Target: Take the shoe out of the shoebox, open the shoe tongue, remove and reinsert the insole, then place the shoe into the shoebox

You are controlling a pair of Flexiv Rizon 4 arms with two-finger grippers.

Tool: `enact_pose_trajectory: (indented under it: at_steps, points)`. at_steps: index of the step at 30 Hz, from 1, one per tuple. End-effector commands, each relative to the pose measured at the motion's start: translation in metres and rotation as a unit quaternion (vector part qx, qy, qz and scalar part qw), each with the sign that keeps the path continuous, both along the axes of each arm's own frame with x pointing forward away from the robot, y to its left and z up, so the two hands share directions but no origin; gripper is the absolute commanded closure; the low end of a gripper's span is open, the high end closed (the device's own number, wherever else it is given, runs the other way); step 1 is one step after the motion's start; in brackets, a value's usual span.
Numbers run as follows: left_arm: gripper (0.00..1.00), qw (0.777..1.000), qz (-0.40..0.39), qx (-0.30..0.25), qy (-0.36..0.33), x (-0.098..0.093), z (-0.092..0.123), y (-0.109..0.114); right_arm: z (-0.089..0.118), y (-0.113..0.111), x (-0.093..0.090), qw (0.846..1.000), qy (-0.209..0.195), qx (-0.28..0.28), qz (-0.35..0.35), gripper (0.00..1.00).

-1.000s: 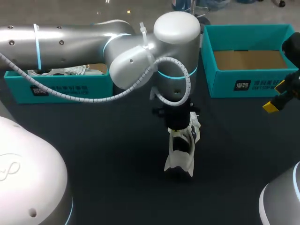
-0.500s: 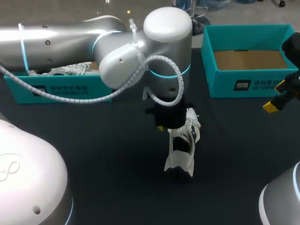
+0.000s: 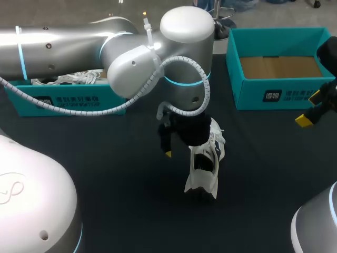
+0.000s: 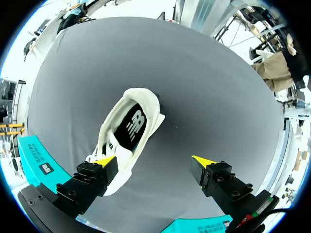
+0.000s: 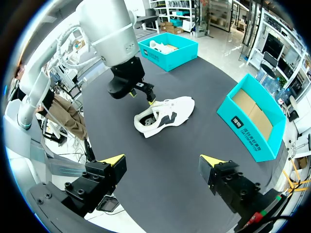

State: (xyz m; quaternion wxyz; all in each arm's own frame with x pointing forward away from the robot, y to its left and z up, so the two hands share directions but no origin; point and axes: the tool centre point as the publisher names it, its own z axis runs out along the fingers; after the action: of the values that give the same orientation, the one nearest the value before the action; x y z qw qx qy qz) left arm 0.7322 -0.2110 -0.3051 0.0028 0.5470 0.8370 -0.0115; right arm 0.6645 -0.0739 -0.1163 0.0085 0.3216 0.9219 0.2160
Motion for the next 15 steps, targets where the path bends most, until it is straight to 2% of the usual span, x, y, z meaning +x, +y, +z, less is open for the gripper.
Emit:
enact_pose_trajectory:
  at_steps: [1, 6, 10, 15]
  points:
    - [0.00, 0.962, 0.274, -0.010, 0.010, -0.022, 0.006, 0.012, 0.000, 0.001, 0.003, 1.000, 0.003, -0.001, 0.001, 0.00]
    - [0.00, 0.913, 0.408, -0.020, 0.025, -0.048, 0.007, 0.015, 0.000, 0.001, 0.003, 1.000, 0.003, -0.001, 0.001, 0.00]
    - [0.00, 0.855, 0.518, -0.006, 0.020, -0.056, 0.011, 0.017, 0.000, 0.001, 0.003, 1.000, 0.003, -0.001, 0.001, 0.00]
    - [0.00, 0.855, 0.518, -0.006, 0.020, -0.056, 0.011, 0.017, 0.000, 0.001, 0.003, 1.000, 0.003, -0.001, 0.001, 0.00]
